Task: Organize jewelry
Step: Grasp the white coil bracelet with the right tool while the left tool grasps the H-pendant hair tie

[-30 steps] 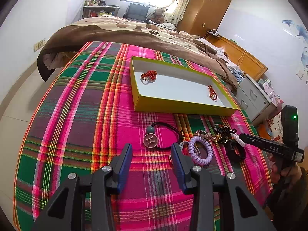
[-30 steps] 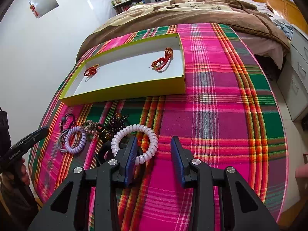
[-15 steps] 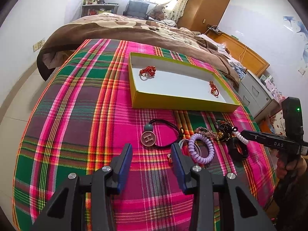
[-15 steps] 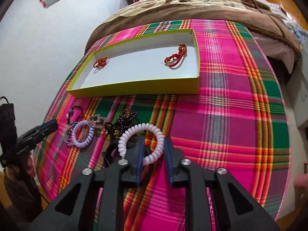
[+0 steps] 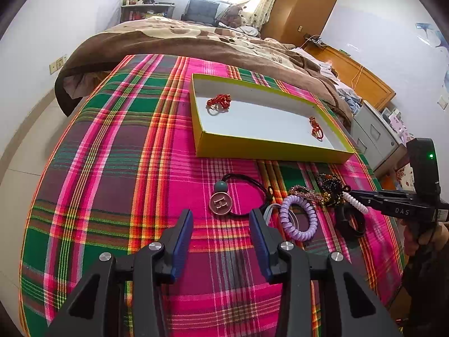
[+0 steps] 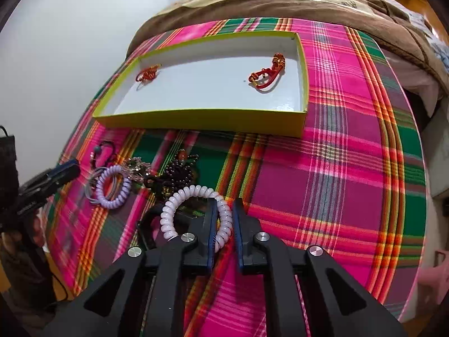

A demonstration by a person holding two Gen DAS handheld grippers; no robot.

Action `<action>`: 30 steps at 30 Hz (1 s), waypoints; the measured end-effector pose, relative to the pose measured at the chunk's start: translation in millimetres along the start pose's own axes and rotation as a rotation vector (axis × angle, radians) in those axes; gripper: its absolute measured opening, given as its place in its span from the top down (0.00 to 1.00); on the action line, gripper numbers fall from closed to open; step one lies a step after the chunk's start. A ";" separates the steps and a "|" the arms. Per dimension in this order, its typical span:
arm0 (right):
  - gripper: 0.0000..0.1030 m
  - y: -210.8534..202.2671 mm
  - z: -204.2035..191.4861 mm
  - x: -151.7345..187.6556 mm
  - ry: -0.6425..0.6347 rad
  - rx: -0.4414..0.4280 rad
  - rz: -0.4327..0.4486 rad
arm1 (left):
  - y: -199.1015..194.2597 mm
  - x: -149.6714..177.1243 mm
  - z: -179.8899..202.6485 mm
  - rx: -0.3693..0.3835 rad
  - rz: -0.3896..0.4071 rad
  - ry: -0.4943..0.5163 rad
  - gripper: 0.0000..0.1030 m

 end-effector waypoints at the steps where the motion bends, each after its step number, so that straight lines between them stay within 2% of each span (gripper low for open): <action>1: 0.88 0.8 -2.3 -0.2 -0.017 0.009 -0.002 | 0.7 0.0 0.1 0.000 -0.002 0.001 0.60; 10: 0.90 5.7 -28.2 3.4 -0.193 0.159 0.002 | 7.0 2.9 -0.5 -0.006 -0.026 0.014 0.60; 17: 0.91 1.1 -21.2 5.0 -0.156 0.198 0.040 | 9.8 -1.0 -3.0 -0.014 -0.023 0.012 0.60; 22: 0.91 -14.5 -11.8 6.9 -0.089 0.185 0.091 | 15.4 -6.5 -2.3 -0.025 -0.021 0.023 0.60; 30: 0.91 -27.9 -3.9 1.9 -0.022 0.177 0.143 | 28.1 -5.2 14.5 -0.101 -0.027 0.140 0.60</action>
Point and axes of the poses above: each gripper's, at about its wrist camera, not at the fingertips, and y roughly the way its jaws point, z to its right, x to its underside, the point moved 1 cm from there along y, roughly the way its jaws point, and after that the axes turned 9 degrees about z, right-handed, at the moved point
